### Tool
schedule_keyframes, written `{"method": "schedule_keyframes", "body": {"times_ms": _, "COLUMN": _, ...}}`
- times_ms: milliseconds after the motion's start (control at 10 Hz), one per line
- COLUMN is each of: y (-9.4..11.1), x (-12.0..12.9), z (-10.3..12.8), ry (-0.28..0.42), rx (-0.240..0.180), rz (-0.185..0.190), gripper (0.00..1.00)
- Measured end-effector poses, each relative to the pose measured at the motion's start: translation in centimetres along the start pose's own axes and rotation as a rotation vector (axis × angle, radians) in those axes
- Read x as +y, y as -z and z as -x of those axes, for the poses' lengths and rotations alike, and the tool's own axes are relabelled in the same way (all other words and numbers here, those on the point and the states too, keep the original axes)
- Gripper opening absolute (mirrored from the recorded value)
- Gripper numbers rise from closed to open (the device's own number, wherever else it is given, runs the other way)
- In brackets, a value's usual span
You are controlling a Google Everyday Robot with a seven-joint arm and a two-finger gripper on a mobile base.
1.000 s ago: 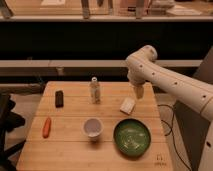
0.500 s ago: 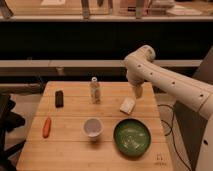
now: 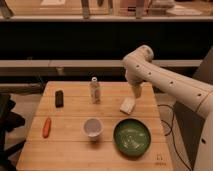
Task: Knock the bottle over
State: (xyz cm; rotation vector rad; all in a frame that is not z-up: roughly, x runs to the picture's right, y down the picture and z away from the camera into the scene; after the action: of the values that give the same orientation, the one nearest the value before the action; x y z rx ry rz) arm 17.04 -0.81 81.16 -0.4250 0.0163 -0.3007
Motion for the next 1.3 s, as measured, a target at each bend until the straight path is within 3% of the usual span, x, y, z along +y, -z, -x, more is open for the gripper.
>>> {"method": "schedule_keyframes", "body": {"times_ms": 1100, "y": 0.1, "x": -0.3, "z": 1.2, "ry": 0.015, "rx": 0.009, "rz": -0.007, "gripper": 0.79}}
{"method": "schedule_keyframes", "body": {"times_ms": 1300, "y": 0.1, "x": -0.3, "z": 1.4, "ry": 0.018, "rx": 0.010, "rz": -0.007, "gripper": 0.71}}
